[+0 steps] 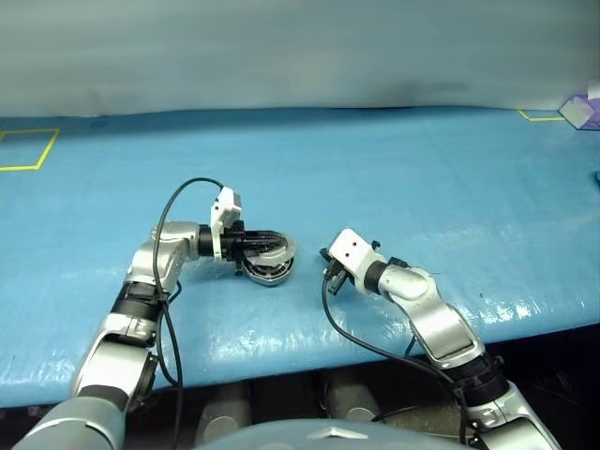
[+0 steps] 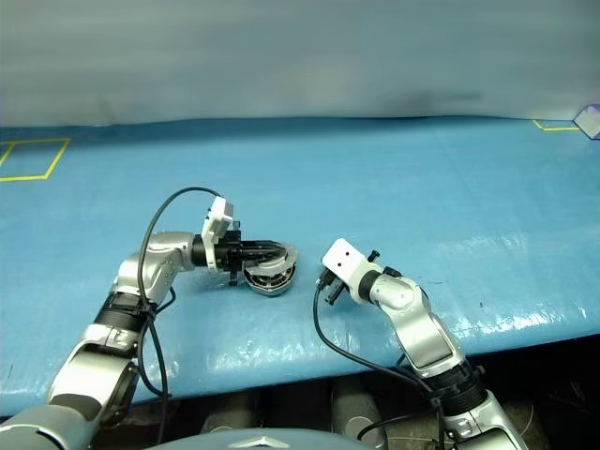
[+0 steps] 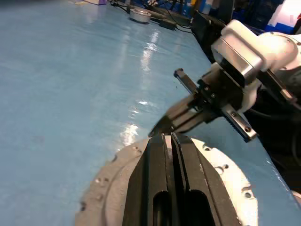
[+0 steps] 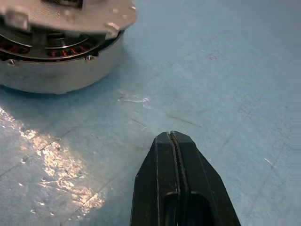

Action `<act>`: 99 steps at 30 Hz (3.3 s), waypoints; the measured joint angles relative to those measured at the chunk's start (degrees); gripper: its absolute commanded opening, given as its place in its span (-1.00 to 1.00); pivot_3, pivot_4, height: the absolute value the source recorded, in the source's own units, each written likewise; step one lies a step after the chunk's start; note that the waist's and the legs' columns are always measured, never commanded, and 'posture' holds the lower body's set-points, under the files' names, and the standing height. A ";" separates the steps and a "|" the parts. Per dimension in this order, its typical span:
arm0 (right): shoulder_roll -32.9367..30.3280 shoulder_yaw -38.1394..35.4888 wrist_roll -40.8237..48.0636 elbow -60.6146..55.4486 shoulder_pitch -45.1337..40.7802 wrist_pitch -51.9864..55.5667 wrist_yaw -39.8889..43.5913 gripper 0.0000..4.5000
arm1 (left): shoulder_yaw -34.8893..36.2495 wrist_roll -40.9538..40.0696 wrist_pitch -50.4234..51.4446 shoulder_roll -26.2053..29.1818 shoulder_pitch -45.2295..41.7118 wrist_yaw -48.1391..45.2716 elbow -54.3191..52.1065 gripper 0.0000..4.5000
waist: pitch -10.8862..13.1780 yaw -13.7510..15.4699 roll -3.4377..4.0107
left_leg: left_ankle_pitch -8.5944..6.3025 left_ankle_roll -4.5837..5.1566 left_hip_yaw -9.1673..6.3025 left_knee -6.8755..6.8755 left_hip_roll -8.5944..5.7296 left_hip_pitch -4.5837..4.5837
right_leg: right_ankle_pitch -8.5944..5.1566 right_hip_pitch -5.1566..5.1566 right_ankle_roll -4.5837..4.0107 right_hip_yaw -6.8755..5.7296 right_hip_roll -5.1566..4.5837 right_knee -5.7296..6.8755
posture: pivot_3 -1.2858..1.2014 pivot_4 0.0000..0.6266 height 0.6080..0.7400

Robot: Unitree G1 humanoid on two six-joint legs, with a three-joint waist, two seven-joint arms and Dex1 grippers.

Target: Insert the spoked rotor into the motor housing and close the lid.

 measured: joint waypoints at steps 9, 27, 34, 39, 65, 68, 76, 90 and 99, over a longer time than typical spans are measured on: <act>0.11 0.01 -0.11 0.02 -0.10 0.03 -0.51 -1.00 | -2.85 2.47 -1.67 0.82 1.96 0.64 -2.52 -0.91 | 0.00 0.01 0.00 | -0.01 0.02 -0.03 0.27 0.00 0.26 | 0.03 0.40 0.05 0.00 0.00 -0.02 | 0.03 -0.52 1.00; 8.46 -4.78 5.83 0.58 -2.69 -1.77 -3.00 -1.00 | 0.81 1.67 -6.53 -1.25 10.28 10.24 -9.50 -0.91 | -0.02 -0.04 0.03 | -0.02 0.02 -0.06 0.26 0.02 0.51 | 0.03 0.60 0.05 -0.01 -0.01 -0.01 | 0.03 -0.52 1.00; 11.18 -5.22 10.98 2.94 -4.08 -3.40 -0.33 -1.00 | 6.75 -0.53 -8.40 -3.28 16.03 18.67 -19.36 -0.91 | 0.00 -0.02 0.04 | -0.03 0.03 -0.06 0.15 0.01 0.40 | 0.03 0.52 0.04 -0.02 -0.03 -0.09 | 0.03 -0.52 1.00; 12.71 -3.74 11.64 6.29 -4.64 -4.40 0.78 -0.50 | 8.54 -0.89 -8.87 -3.25 21.72 23.11 -25.09 -0.93 | 0.02 -0.09 0.07 | -0.03 0.03 -0.05 0.14 0.01 0.41 | 0.02 0.50 0.03 -0.01 -0.03 -0.09 | 0.03 -0.52 1.00; 16.17 2.56 10.11 12.06 -4.91 -8.89 2.14 0.98 | 7.73 2.28 -8.55 0.93 30.51 30.65 -28.64 -0.93 | 0.11 -0.04 0.17 | -0.04 0.01 -0.02 0.02 0.02 0.36 | -0.02 0.36 -0.02 -0.06 -0.08 -0.10 | 0.03 -0.52 1.00; 15.97 2.80 9.81 12.06 -4.92 -9.16 2.18 0.98 | 8.68 -0.81 -8.59 -0.43 30.87 30.09 -29.58 -0.93 | 0.11 -0.04 0.16 | -0.04 0.01 -0.01 0.03 0.02 0.36 | -0.02 0.37 -0.02 -0.06 -0.10 -0.10 | 0.03 -0.52 1.00; 16.08 2.90 9.62 12.29 -5.01 -9.44 2.26 0.45 | 12.40 -6.90 -9.21 -2.83 31.04 30.11 -32.22 -0.93 | 0.12 -0.11 0.15 | -0.04 0.01 -0.01 0.04 0.02 0.37 | -0.02 0.38 -0.02 -0.07 -0.09 -0.11 | 0.03 -0.52 1.00; 15.74 3.59 8.95 10.72 -5.78 -6.72 2.04 0.34 | 12.68 -4.33 -10.53 -2.85 31.67 32.90 -32.14 -0.93 | 0.13 -0.19 0.15 | -0.05 0.00 -0.01 0.02 0.02 0.35 | -0.03 0.33 -0.03 -0.07 -0.09 -0.11 | 0.03 -0.52 1.00; 17.39 3.48 10.31 7.59 -5.79 -1.81 1.08 0.34 | 11.56 -2.34 -11.06 -2.72 32.67 32.75 -31.59 -0.93 | 0.13 -0.16 0.15 | -0.04 -0.01 -0.02 -0.02 0.03 -0.27 | -0.02 -0.30 -0.04 -0.08 -0.05 -0.06 | 0.03 -0.52 1.00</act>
